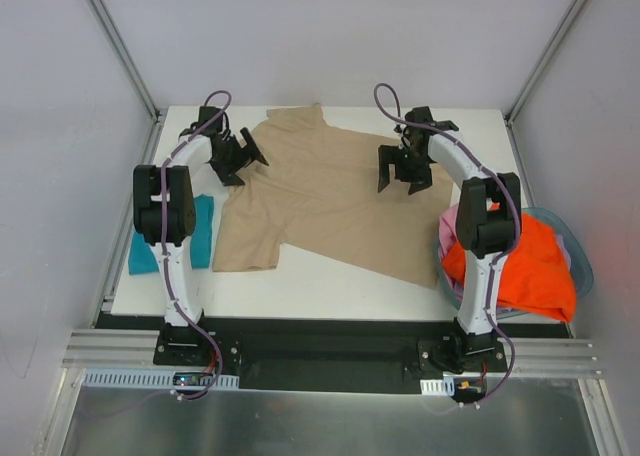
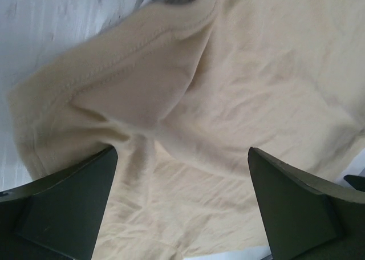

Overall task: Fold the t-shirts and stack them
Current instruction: Grap the side of the flattened tshirt closest away from the robot with both arms

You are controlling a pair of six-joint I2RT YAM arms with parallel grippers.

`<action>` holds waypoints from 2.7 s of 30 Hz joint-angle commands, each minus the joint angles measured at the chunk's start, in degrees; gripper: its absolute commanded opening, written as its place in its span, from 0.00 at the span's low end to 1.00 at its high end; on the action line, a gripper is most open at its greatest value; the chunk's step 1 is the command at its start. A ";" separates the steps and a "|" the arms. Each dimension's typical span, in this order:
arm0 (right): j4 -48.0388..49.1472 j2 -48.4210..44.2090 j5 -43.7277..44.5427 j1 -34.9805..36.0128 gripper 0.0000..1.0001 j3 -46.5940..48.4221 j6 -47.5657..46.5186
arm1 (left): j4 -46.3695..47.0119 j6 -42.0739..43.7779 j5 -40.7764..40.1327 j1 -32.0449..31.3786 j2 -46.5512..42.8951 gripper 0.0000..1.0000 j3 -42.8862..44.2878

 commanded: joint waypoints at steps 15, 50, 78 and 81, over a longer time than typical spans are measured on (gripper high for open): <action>8.77 -33.15 3.65 8.06 0.97 -31.34 5.43 | -6.26 -12.47 -15.10 -0.92 -58.93 0.99 -51.79; 8.25 -37.47 5.49 8.94 0.97 -37.60 5.96 | -3.63 -15.55 -22.94 -0.92 -49.64 0.00 -58.74; 5.09 -54.51 15.51 26.32 0.99 -52.63 11.67 | -23.93 -21.35 -31.03 -0.83 -79.27 0.00 -63.67; 1.67 -56.01 17.52 28.97 0.97 -54.38 13.76 | -23.85 -21.09 -30.24 -0.83 -79.62 0.00 -62.79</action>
